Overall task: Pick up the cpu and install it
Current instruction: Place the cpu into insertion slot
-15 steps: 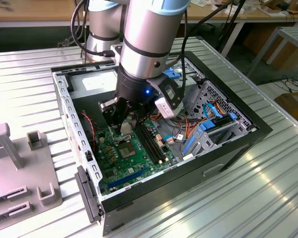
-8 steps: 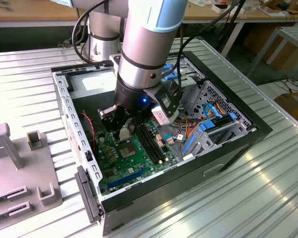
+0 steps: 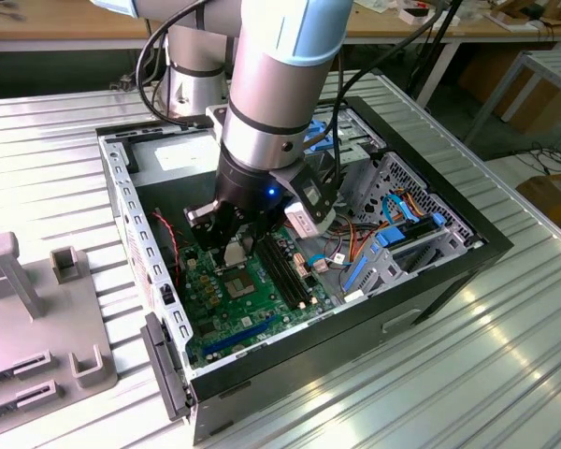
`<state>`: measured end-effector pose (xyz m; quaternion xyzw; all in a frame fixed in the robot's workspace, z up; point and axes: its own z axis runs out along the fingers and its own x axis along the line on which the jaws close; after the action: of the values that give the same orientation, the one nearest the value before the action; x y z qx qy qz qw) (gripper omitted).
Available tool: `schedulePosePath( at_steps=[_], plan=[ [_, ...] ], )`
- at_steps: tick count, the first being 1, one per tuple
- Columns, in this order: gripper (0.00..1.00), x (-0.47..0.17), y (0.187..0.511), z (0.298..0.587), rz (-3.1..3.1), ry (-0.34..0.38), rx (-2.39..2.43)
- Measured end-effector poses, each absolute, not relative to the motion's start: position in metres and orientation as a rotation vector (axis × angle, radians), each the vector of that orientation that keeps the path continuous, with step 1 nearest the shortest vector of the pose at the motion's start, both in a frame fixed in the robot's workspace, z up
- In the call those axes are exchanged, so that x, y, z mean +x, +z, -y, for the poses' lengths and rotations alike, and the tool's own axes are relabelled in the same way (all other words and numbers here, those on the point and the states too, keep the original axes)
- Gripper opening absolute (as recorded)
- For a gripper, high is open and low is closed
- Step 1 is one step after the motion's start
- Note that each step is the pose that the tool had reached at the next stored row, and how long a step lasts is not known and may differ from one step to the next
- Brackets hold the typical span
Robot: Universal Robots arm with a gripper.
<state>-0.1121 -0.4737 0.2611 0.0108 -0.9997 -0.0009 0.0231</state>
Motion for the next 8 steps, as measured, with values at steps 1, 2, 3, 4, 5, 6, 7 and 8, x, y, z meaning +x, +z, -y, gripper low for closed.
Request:
schedulePosePath(
  at_steps=[1,2,3,4,5,6,7,8],
  plan=[
    [0.47,-0.1121,0.2611,0.4737,3.095,-0.003,0.034],
    [0.47,-0.1121,0.2611,0.4737,3.095,-0.003,0.034],
    [0.47,-0.1121,0.2611,0.4737,3.095,-0.003,0.034],
    [0.47,-0.1121,0.2611,0.4737,3.095,-0.003,0.034],
    [0.47,-0.1121,0.2611,0.4737,3.095,-0.003,0.034],
    [0.47,-0.1121,0.2610,0.4737,3.095,-0.002,0.034],
    [0.47,-0.1121,0.2610,0.4737,3.095,-0.002,0.034],
    [0.47,-0.1121,0.2608,0.4737,3.095,-0.002,0.034]
  ],
)
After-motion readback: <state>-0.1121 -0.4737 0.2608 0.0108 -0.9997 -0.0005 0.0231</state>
